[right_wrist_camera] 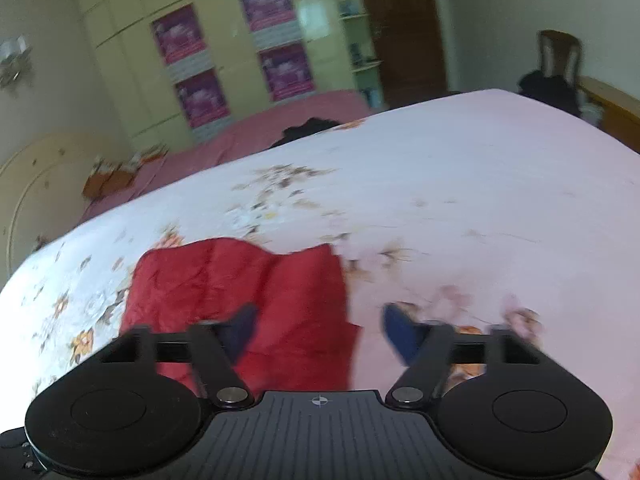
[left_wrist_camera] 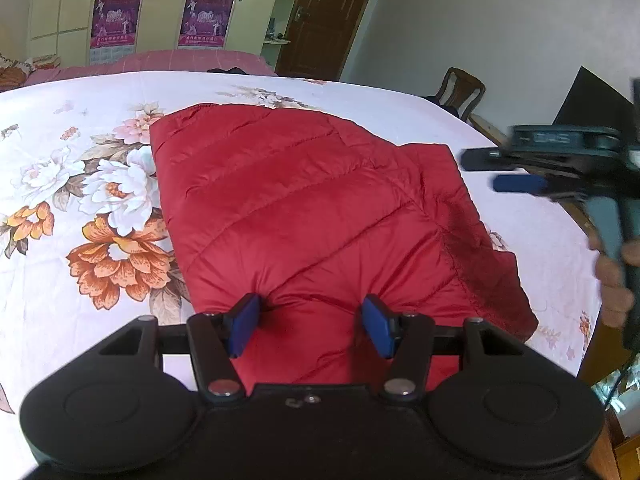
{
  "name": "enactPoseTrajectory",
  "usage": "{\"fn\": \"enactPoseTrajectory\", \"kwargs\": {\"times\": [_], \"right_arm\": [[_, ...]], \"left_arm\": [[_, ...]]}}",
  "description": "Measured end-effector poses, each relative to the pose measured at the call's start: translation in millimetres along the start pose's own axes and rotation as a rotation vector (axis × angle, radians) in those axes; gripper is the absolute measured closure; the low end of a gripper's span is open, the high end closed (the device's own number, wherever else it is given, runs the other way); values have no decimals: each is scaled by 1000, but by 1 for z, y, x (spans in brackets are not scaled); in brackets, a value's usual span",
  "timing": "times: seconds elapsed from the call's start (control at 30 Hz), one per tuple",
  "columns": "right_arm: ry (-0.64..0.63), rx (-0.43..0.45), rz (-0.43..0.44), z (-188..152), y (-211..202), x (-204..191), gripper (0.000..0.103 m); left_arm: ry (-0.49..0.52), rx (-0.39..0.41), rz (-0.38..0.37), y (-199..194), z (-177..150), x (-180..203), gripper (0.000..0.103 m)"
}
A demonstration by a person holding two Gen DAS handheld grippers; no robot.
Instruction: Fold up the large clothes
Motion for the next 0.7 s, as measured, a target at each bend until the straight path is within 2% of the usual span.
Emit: {"fn": "enactPoseTrajectory", "kwargs": {"times": [0.1,0.2,0.3,0.4,0.47,0.57,0.63,0.7], "right_arm": [[-95,-13,-7,-9,21,-14,45],[-187,-48,-76,-28,55,-8,45],[-146,-121,-87,-44,78,10,45],[-121,-149,-79,-53,89,21,45],[-103,-163,-70,-55,93,27,45],[-88,-185,-56,-48,90,30,44],[-69,-189,-38,-38,82,27,45],[-83,-150,-15,-24,68,20,44]], "left_arm": [[-1,0,7,0,0,1,47],[-4,2,7,2,1,2,47],[2,5,5,3,0,2,47],[12,8,15,2,1,2,46],[-24,4,15,-2,4,-2,49],[-114,29,9,-13,15,-13,49],[-127,60,41,-18,26,-22,49],[-135,81,83,-16,36,-35,49]]}}
Point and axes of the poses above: each gripper's, at about its wrist camera, not at the fingertips, and y roughly the way its jaws point, x to its right, z to its top, the point moved 5 cm from there along y, roughly the way its jaws point, and after that the axes turned 12 degrees about y, right-handed, at the moved point
